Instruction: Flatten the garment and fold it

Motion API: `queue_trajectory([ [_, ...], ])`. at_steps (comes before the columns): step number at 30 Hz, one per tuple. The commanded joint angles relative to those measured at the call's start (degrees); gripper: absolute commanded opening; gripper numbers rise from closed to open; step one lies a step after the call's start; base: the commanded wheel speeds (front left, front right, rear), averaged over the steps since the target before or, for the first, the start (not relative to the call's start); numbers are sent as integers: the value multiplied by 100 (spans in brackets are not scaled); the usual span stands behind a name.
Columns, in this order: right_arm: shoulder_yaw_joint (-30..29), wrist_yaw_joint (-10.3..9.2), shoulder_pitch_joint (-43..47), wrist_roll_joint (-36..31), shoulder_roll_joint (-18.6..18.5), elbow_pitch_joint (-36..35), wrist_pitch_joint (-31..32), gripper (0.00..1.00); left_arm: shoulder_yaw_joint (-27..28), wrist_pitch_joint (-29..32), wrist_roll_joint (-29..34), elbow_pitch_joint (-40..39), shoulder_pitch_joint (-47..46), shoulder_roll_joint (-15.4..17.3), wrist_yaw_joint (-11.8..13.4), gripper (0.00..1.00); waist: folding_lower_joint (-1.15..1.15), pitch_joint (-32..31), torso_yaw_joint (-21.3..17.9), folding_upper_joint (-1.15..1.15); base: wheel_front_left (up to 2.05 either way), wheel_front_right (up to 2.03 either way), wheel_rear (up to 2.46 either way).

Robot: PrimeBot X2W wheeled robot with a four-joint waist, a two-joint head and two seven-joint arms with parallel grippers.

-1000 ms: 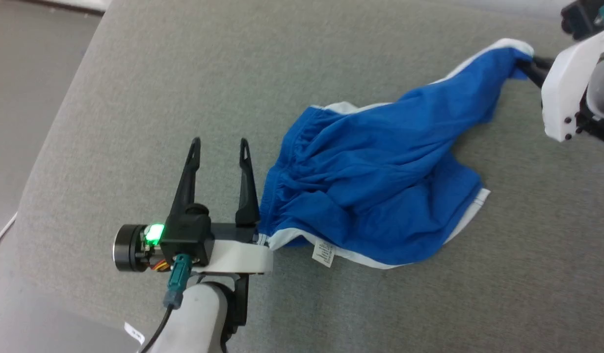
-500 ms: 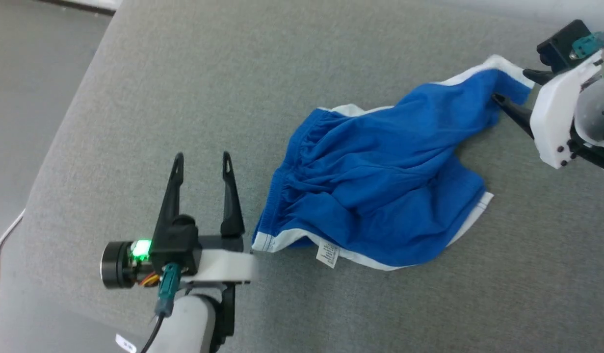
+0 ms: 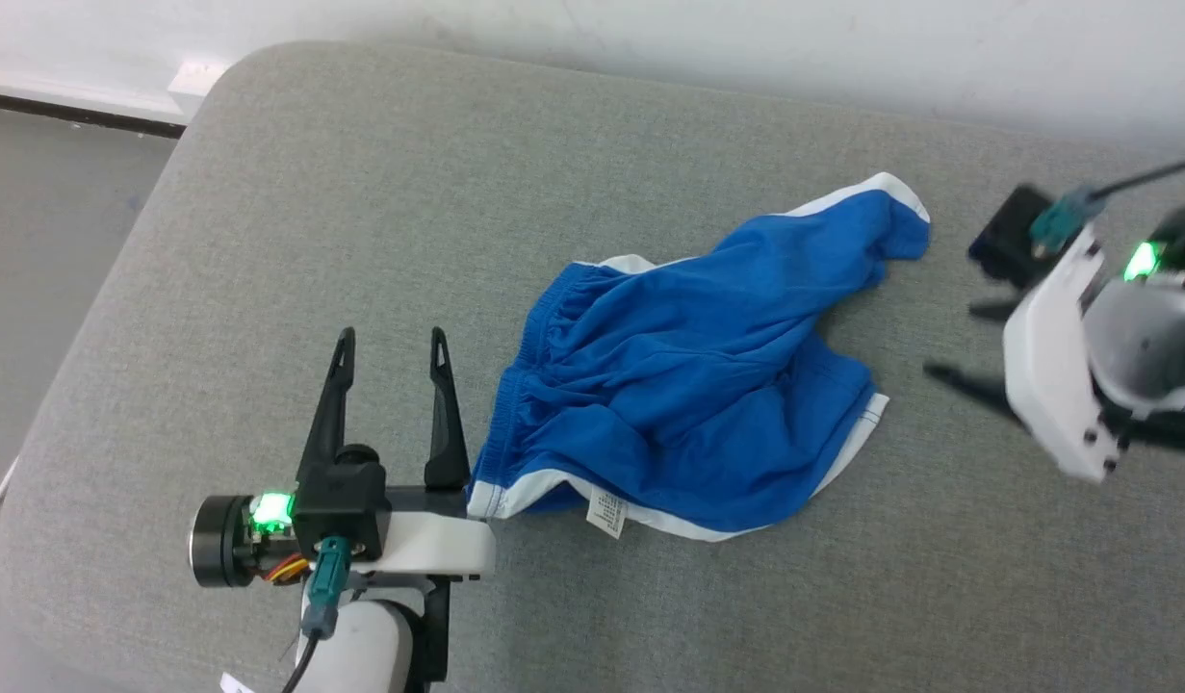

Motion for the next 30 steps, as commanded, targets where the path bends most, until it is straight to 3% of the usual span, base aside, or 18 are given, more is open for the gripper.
queue_trajectory([
  [1,27,-11,139,29,35,-20,65,100,18,-27,51,17,38,21,-35,100,2,14,27,0,0,0,0],
  [6,33,-11,437,-41,253,198,293,100,-11,-27,31,-6,-16,-14,-33,100,2,162,150,0,0,0,0],
  [14,34,-11,730,247,899,1097,168,100,-64,-27,-14,-52,-153,-74,-1,100,2,512,283,0,0,0,0],
  [20,35,-11,1176,-13,1110,1296,322,100,-99,-27,-37,-30,-221,-101,33,100,2,603,312,0,0,0,0],
  [21,35,-11,1218,-79,1114,1293,341,66,-96,-27,-38,-21,-218,-103,39,100,2,591,302,0,0,0,0],
  [22,35,-11,1254,-139,1114,1286,337,0,-91,-27,-38,-3,-214,-105,42,100,2,569,289,0,0,0,0],
  [25,35,-11,1289,-222,1091,1249,155,0,-69,-27,-31,59,-173,-109,45,100,2,439,214,0,0,0,0],
  [30,16,-11,1192,-240,913,935,-707,0,26,-27,1,128,-16,-59,5,100,2,49,-34,0,0,0,0],
])
